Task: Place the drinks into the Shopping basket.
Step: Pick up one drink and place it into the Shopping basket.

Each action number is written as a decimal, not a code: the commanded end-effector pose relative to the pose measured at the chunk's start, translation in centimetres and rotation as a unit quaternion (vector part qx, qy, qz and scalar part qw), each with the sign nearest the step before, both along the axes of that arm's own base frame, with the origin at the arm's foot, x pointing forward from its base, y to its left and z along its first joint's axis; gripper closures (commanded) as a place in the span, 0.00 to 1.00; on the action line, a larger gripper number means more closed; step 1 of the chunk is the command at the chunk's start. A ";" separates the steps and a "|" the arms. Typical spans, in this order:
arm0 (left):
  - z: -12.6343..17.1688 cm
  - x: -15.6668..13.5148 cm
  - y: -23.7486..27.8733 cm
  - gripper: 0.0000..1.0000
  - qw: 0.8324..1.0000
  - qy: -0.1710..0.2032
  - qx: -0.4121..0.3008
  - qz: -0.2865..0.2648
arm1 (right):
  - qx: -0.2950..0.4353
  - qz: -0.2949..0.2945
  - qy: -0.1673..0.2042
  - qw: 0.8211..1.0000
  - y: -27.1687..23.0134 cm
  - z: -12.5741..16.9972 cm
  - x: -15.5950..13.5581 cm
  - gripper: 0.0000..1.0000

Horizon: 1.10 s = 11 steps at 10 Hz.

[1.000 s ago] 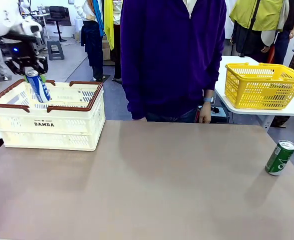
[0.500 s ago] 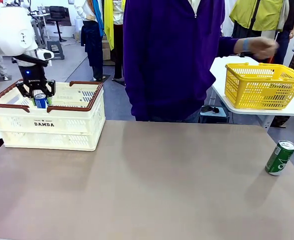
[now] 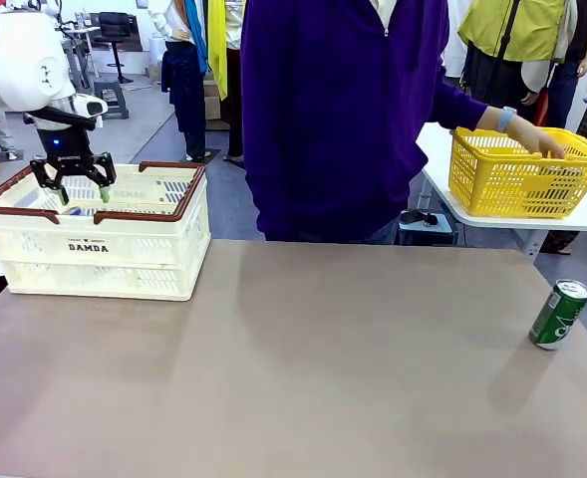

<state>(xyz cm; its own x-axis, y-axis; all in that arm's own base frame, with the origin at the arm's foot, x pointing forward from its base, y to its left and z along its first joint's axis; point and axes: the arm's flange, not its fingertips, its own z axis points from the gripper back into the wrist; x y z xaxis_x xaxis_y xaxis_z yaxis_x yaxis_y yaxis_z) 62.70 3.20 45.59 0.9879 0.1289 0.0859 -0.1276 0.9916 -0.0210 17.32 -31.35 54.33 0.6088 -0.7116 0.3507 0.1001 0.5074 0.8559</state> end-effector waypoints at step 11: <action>7.2 -24.9 12.2 0.00 0.830 -0.075 -0.514 -0.205 | -0.005 -0.003 -0.015 1.000 0.0 -0.2 0.3 0.00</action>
<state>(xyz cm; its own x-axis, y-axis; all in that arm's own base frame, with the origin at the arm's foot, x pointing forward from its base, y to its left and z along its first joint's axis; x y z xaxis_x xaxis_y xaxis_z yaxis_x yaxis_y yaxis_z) 39.60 12.16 56.94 0.9455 -0.1145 0.3048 0.3076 0.6208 -0.7211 17.38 -31.35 54.28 0.6098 -0.7112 0.3499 0.1006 0.5073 0.8559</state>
